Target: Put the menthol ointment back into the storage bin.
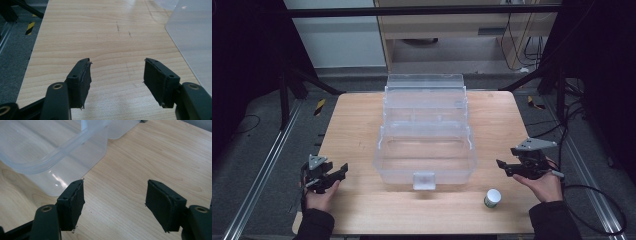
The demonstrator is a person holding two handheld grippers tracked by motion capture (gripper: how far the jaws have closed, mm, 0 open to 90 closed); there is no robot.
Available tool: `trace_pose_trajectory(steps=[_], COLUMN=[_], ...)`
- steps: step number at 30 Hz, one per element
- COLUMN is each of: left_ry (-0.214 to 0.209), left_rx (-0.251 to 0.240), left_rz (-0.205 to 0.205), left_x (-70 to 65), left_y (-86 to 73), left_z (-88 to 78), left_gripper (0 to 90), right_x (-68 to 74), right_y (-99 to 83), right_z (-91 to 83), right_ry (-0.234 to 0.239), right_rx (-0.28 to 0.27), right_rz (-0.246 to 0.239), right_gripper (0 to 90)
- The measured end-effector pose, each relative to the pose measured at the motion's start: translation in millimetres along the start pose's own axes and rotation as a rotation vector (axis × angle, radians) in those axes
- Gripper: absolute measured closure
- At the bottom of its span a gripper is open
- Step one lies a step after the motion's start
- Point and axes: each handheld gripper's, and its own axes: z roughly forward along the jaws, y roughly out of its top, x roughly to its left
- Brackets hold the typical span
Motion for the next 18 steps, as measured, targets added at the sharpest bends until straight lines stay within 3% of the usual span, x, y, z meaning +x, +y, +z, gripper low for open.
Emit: trace_pose_trajectory(steps=[11,18], left_ry=[0.008,0.005], left_rx=[0.019,0.021], left_rz=[0.015,0.023], left_x=[0.1,-1.0], left_y=[-0.2,-0.2], left_z=[3.0,4.0], left_gripper=[37.6,37.5], right_x=[7.0,20.2], right_y=[14.5,20.7], right_z=[-6.0,-5.1], right_ry=[0.068,0.14], right_rx=[0.115,0.246], right_rz=[-0.089,-0.177], right_gripper=[29.7,27.2])
